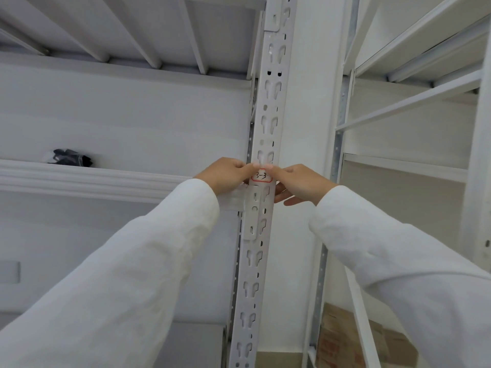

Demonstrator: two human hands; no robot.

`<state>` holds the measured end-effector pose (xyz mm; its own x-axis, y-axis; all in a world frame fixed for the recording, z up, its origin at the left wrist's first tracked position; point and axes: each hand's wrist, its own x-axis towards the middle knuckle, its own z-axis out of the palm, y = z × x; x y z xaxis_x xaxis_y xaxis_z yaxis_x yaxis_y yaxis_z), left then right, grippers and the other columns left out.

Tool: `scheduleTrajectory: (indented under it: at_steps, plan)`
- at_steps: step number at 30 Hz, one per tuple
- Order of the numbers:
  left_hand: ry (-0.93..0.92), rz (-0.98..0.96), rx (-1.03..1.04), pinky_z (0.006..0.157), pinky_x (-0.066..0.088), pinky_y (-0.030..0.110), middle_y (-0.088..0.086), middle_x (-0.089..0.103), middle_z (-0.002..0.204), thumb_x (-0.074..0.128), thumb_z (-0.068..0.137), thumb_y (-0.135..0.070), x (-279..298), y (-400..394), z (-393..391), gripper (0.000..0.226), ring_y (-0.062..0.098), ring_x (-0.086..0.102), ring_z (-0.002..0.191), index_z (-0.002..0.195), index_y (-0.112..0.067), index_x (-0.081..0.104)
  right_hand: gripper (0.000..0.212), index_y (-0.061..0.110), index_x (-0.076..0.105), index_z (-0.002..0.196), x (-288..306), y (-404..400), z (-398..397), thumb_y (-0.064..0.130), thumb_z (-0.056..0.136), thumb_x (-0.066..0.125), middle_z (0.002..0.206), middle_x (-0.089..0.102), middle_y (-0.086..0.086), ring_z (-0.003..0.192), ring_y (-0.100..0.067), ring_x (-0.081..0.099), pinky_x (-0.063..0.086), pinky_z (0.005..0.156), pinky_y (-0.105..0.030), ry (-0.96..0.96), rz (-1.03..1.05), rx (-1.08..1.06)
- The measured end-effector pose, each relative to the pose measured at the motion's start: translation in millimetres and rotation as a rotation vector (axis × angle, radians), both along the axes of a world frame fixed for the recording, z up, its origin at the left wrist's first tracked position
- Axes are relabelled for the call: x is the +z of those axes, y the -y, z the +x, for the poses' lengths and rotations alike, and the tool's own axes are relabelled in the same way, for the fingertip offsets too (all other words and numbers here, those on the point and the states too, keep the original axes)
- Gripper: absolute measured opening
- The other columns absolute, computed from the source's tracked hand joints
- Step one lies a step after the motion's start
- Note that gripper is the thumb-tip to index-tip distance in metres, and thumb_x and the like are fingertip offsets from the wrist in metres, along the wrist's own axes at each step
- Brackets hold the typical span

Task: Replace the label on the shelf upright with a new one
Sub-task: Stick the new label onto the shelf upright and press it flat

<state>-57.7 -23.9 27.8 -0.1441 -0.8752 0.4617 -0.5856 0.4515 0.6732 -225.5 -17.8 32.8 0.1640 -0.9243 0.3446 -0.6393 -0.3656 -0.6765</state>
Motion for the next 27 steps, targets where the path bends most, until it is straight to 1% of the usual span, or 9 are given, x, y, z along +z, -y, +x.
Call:
scheduleTrajectory:
  at_steps: [3, 7, 10, 13, 17, 19, 21, 24, 27]
  plan:
    - [0.027, 0.021, -0.018, 0.101, 0.039, 0.031, 0.005, 0.067, 0.116, 0.047, 0.093, -0.044, 1.5, -0.6, 3.5, 0.042, 0.020, 0.059, 0.113, 0.108, -0.011, 0.068, 0.036, 0.024, 0.063, 0.088, 0.6, -0.6, -5.5, 0.050, 0.093, 0.040, 0.085, 0.069, 0.000, 0.074, -0.013, 0.067, 0.052, 0.077, -0.028, 0.026, 0.042, 0.050]
    - [0.081, 0.031, -0.012, 0.101, 0.037, 0.029, 0.005, 0.064, 0.121, 0.050, 0.094, -0.034, 2.3, -1.7, 5.5, 0.031, 0.020, 0.056, 0.116, 0.115, -0.015, 0.064, 0.032, 0.020, 0.064, 0.100, -2.6, -0.8, -6.7, 0.043, 0.094, 0.044, 0.091, 0.069, -0.002, 0.076, -0.012, 0.067, 0.052, 0.081, -0.029, 0.009, 0.020, 0.062]
    - [0.078, 0.042, -0.049, 0.103, 0.037, 0.028, -0.001, 0.063, 0.115, 0.057, 0.091, -0.027, 2.8, -1.3, 7.3, 0.027, 0.017, 0.056, 0.115, 0.117, -0.019, 0.063, 0.024, 0.024, 0.064, 0.105, -4.4, -1.4, -10.6, 0.039, 0.091, 0.052, 0.099, 0.069, 0.001, 0.082, -0.012, 0.067, 0.052, 0.083, -0.029, -0.046, 0.013, 0.077]
    - [0.077, 0.071, -0.079, 0.096, 0.037, 0.023, -0.002, 0.062, 0.114, 0.059, 0.090, -0.020, 3.5, -2.2, 8.4, 0.028, 0.013, 0.055, 0.109, 0.118, -0.020, 0.062, 0.030, 0.025, 0.064, 0.107, -0.9, -2.9, -8.3, 0.045, 0.086, 0.058, 0.096, 0.069, 0.003, 0.083, -0.010, 0.067, 0.052, 0.082, -0.029, -0.110, 0.006, 0.046]
    - [0.055, 0.088, -0.058, 0.100, 0.034, 0.024, -0.002, 0.063, 0.121, 0.055, 0.090, -0.024, 4.9, -2.3, 7.8, 0.026, 0.015, 0.053, 0.119, 0.114, -0.021, 0.064, 0.039, 0.016, 0.067, 0.089, -1.5, -1.2, 6.4, 0.053, 0.078, 0.061, 0.086, 0.072, -0.005, 0.082, -0.018, 0.068, 0.054, 0.079, -0.034, -0.160, -0.133, -0.080]
    - [0.052, 0.092, -0.049, 0.097, 0.033, 0.023, -0.002, 0.062, 0.122, 0.055, 0.089, -0.025, 4.7, -2.7, 7.6, 0.026, 0.015, 0.052, 0.119, 0.112, -0.023, 0.065, 0.044, 0.010, 0.068, 0.092, -0.5, -1.3, 5.8, 0.051, 0.080, 0.060, 0.085, 0.072, -0.008, 0.083, -0.020, 0.069, 0.054, 0.079, -0.035, -0.184, -0.142, -0.079]
    - [0.062, 0.086, -0.046, 0.097, 0.033, 0.023, -0.002, 0.062, 0.122, 0.054, 0.089, -0.025, 4.4, -2.6, 7.5, 0.025, 0.014, 0.051, 0.119, 0.112, -0.023, 0.065, 0.041, 0.006, 0.067, 0.100, 2.5, -1.5, -0.2, 0.043, 0.086, 0.058, 0.085, 0.071, -0.005, 0.077, -0.014, 0.068, 0.054, 0.077, -0.029, -0.206, -0.098, -0.026]
    - [0.055, 0.078, -0.044, 0.101, 0.033, 0.025, -0.002, 0.062, 0.123, 0.054, 0.089, -0.024, 3.9, -2.7, 6.6, 0.026, 0.014, 0.051, 0.119, 0.112, -0.023, 0.065, 0.034, 0.007, 0.066, 0.102, 4.2, 0.6, -6.4, 0.035, 0.091, 0.052, 0.093, 0.071, -0.004, 0.076, -0.006, 0.067, 0.054, 0.078, -0.025, -0.207, -0.050, 0.028]
    - [0.051, 0.071, -0.044, 0.099, 0.034, 0.024, -0.003, 0.063, 0.122, 0.055, 0.089, -0.025, 2.6, -2.5, 6.2, 0.027, 0.014, 0.053, 0.118, 0.114, -0.023, 0.064, 0.031, 0.016, 0.065, 0.095, 0.8, 0.6, -6.6, 0.041, 0.093, 0.047, 0.088, 0.070, -0.001, 0.077, -0.010, 0.067, 0.052, 0.080, -0.027, -0.079, 0.019, 0.048]
